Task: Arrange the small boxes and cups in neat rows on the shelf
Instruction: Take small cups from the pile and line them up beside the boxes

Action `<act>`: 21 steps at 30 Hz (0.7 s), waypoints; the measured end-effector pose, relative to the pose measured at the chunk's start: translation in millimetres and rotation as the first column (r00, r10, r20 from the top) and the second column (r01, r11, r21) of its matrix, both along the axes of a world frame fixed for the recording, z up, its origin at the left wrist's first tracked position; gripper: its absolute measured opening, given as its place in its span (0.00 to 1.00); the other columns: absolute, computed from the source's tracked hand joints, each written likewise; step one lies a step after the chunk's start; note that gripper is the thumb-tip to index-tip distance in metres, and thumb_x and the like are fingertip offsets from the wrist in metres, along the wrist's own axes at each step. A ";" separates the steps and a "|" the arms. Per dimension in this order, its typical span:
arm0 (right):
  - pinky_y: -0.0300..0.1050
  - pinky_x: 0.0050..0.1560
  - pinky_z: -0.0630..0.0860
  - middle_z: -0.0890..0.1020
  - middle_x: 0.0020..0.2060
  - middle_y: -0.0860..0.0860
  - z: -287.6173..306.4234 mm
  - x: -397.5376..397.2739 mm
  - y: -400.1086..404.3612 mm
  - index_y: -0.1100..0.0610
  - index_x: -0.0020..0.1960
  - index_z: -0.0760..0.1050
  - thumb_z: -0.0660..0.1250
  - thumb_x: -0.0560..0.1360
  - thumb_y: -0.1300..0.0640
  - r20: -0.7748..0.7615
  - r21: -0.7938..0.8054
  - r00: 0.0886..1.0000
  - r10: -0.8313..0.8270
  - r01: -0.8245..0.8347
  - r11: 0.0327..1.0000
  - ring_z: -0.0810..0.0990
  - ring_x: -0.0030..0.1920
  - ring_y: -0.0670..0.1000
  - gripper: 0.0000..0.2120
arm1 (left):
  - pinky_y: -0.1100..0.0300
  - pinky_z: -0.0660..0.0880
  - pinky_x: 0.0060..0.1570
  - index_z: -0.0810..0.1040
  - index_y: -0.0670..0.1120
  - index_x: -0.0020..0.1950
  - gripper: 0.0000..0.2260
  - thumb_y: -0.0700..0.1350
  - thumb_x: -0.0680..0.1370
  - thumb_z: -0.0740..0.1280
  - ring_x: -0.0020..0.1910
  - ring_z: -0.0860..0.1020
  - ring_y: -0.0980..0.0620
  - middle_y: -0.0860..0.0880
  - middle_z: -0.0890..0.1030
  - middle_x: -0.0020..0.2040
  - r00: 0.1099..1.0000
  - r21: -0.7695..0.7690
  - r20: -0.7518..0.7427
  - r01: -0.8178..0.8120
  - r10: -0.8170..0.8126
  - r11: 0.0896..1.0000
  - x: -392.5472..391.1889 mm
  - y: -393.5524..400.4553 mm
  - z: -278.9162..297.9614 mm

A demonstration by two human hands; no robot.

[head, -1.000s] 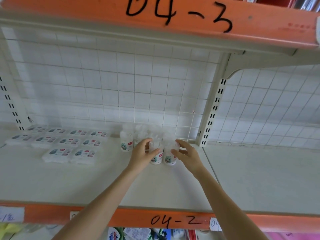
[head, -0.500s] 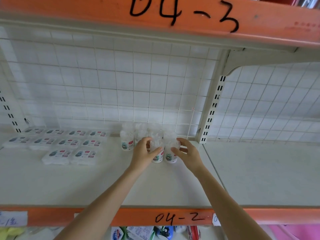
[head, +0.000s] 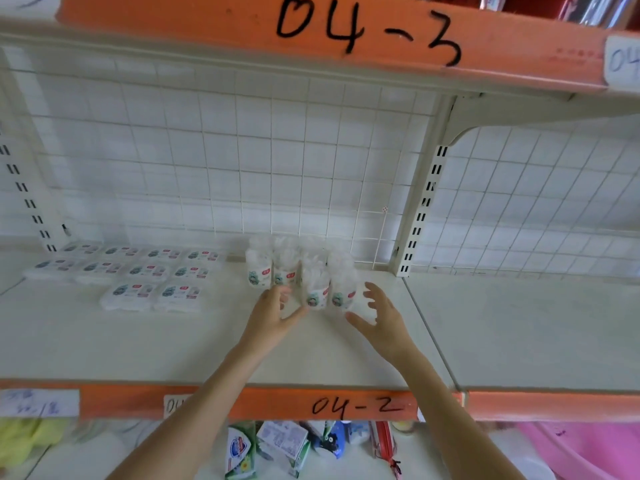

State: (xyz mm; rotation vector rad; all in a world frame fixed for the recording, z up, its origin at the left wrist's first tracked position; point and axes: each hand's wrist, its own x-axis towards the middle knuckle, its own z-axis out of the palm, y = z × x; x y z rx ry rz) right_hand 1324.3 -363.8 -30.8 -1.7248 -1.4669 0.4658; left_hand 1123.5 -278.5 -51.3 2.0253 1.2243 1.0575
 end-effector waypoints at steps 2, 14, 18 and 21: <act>0.44 0.63 0.67 0.68 0.67 0.50 3.4 -5.5 -23.8 0.54 0.72 0.58 0.67 0.74 0.48 0.300 0.045 0.953 0.035 -0.050 0.998 0.68 0.65 0.51 0.31 | 0.60 0.70 0.49 0.72 0.43 0.60 0.18 0.50 0.74 0.68 0.51 0.74 0.50 0.48 0.75 0.52 0.979 0.144 -0.203 0.002 0.027 0.990 -17.8 -18.5 6.2; 0.41 0.39 0.77 0.82 0.44 0.48 -27.8 -77.8 -162.3 0.52 0.52 0.77 0.56 0.71 0.44 0.689 0.099 0.663 0.292 -0.485 0.869 0.81 0.42 0.50 0.18 | 0.59 0.75 0.30 0.77 0.46 0.41 0.13 0.51 0.71 0.56 0.32 0.78 0.50 0.50 0.78 0.36 0.761 0.434 -0.510 -0.174 0.400 0.884 -101.5 -226.9 -13.2; 0.43 0.39 0.79 0.82 0.45 0.47 -53.6 -131.3 -197.3 0.52 0.53 0.77 0.56 0.69 0.45 0.662 -0.025 0.561 0.497 -0.647 0.762 0.82 0.43 0.50 0.19 | 0.63 0.72 0.26 0.77 0.48 0.38 0.11 0.51 0.67 0.57 0.29 0.78 0.50 0.51 0.77 0.33 0.663 0.365 -0.602 -0.268 0.445 0.892 -151.9 -306.1 -40.4; 0.40 0.37 0.78 0.82 0.44 0.45 -63.4 -180.5 -219.2 0.51 0.52 0.77 0.58 0.68 0.45 0.606 -0.071 0.504 0.615 -0.737 0.673 0.81 0.41 0.47 0.18 | 0.63 0.73 0.25 0.79 0.49 0.39 0.11 0.51 0.67 0.59 0.31 0.79 0.50 0.51 0.79 0.34 0.619 0.266 -0.601 -0.442 0.506 0.857 -197.5 -358.6 -54.0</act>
